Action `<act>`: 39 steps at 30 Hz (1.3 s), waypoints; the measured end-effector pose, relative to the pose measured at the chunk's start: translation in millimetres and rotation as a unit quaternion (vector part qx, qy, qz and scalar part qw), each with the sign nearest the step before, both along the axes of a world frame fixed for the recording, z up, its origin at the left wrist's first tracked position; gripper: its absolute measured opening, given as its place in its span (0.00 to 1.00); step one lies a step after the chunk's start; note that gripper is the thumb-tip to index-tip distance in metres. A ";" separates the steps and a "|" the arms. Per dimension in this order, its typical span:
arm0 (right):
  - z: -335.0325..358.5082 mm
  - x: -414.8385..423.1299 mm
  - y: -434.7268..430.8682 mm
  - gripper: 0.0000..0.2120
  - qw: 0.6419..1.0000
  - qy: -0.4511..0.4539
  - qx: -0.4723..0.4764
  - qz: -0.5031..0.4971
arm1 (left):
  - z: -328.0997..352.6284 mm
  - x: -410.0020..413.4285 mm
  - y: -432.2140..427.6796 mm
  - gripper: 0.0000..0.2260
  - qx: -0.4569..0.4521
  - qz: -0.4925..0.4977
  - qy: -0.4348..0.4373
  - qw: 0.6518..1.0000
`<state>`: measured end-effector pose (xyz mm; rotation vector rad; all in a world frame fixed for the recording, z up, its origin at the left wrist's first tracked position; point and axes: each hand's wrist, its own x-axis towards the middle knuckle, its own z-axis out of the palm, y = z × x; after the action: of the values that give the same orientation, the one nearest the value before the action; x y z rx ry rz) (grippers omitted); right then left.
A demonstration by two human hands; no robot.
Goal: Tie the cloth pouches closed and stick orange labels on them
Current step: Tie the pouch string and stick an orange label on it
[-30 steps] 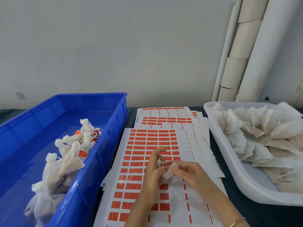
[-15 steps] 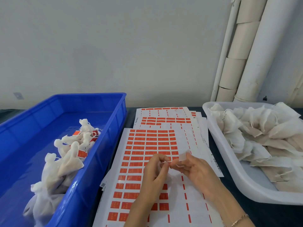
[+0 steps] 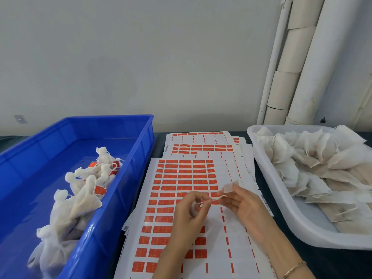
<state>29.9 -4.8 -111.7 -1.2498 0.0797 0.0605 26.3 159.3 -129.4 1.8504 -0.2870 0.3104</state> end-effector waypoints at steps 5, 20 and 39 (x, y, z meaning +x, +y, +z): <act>-1.7 -0.4 -4.3 0.12 0.995 -0.001 -0.001 -0.100 | -1.6 0.2 -0.1 0.04 0.008 -0.036 0.005 0.999; -6.9 -5.2 2.0 0.02 0.971 -0.051 -0.226 -0.060 | -2.6 0.5 -0.6 0.12 0.039 -0.077 -0.023 0.996; -8.6 -4.3 -3.2 0.02 0.970 -0.025 -0.240 -0.007 | -2.8 0.5 -0.4 0.09 0.042 -0.044 0.001 0.998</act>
<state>25.6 -8.0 -120.2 -1.7337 0.0607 -0.0053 26.8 158.9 -132.2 1.9139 -0.3836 0.2383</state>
